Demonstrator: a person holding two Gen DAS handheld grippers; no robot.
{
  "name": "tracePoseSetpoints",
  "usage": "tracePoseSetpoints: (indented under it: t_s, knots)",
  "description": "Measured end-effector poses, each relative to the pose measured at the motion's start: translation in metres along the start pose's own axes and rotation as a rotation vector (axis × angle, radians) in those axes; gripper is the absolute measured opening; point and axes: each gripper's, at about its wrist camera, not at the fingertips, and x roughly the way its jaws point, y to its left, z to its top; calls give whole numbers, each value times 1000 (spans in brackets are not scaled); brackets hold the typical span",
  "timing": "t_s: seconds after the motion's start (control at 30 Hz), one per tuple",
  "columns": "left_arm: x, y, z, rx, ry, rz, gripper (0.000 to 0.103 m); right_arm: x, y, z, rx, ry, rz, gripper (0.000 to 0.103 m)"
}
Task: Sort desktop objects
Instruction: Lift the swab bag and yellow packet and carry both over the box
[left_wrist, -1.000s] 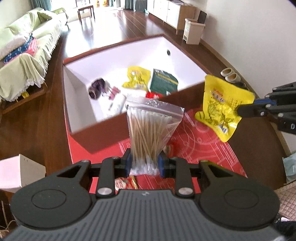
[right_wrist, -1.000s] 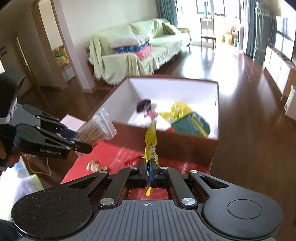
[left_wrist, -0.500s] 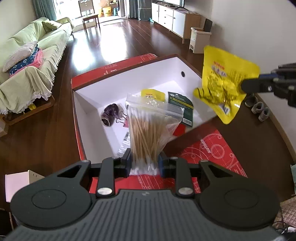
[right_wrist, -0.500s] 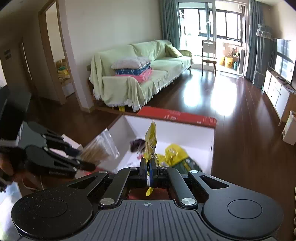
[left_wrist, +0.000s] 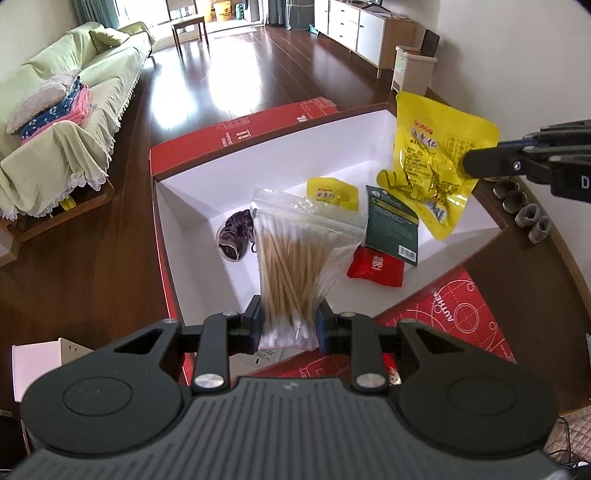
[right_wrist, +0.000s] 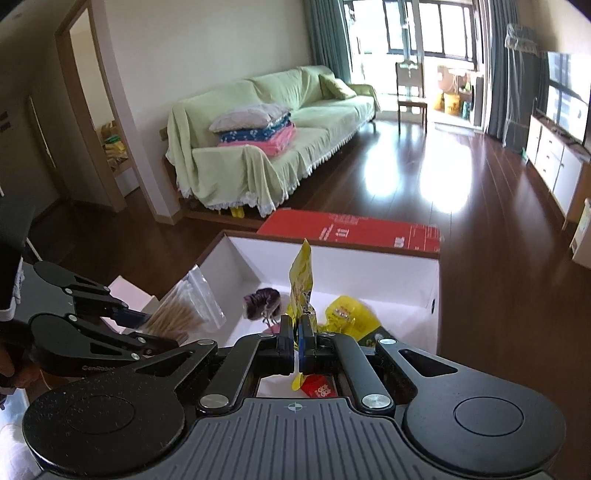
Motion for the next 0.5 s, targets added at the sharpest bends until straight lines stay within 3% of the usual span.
tracePoseSetpoints:
  t_s: [0.5]
  knots:
    - [51,3,11,25,90,-76,27,33,-27,-1,71,74,-13,0]
